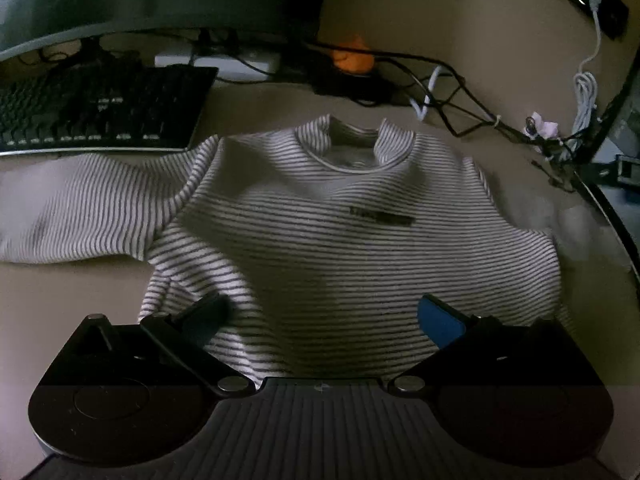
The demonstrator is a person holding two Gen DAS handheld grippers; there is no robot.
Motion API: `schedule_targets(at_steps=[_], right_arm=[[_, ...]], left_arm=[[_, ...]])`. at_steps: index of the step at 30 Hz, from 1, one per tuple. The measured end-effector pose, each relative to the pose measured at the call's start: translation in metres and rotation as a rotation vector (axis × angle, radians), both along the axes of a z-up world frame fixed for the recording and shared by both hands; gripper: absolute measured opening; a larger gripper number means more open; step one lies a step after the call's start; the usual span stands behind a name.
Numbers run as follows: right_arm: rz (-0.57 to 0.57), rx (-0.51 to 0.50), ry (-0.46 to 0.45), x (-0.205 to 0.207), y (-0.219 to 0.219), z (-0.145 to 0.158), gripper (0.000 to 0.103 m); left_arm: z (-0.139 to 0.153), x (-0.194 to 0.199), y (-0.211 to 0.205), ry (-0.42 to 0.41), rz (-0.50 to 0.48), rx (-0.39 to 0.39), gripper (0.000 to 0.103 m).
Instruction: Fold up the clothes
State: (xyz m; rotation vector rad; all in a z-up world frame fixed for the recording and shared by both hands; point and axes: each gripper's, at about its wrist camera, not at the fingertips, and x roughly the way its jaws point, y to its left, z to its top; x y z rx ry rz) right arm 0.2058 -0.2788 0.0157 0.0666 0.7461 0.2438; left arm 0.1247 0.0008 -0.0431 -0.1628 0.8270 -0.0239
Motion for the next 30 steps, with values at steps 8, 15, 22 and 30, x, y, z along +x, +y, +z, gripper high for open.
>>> schedule_targets(at_steps=[8,15,22,30], right_arm=[[0.024,-0.045,0.119,0.048,0.017,-0.056,0.103],[0.018,-0.142,0.080,0.085,0.010,-0.066,0.103],[0.060,-0.063,0.077,0.042,0.022,-0.034,0.103],[0.145,0.012,0.197,-0.057,0.041,-0.037,0.103]], left_arm=[[-0.012,0.011,-0.017,-0.077,-0.071,0.145,0.103],[-0.011,0.049,-0.015,-0.048,-0.118,0.155,0.103],[0.006,0.037,-0.011,0.162,-0.065,0.086,0.103],[0.019,-0.050,-0.043,0.211,0.000,0.044,0.103]])
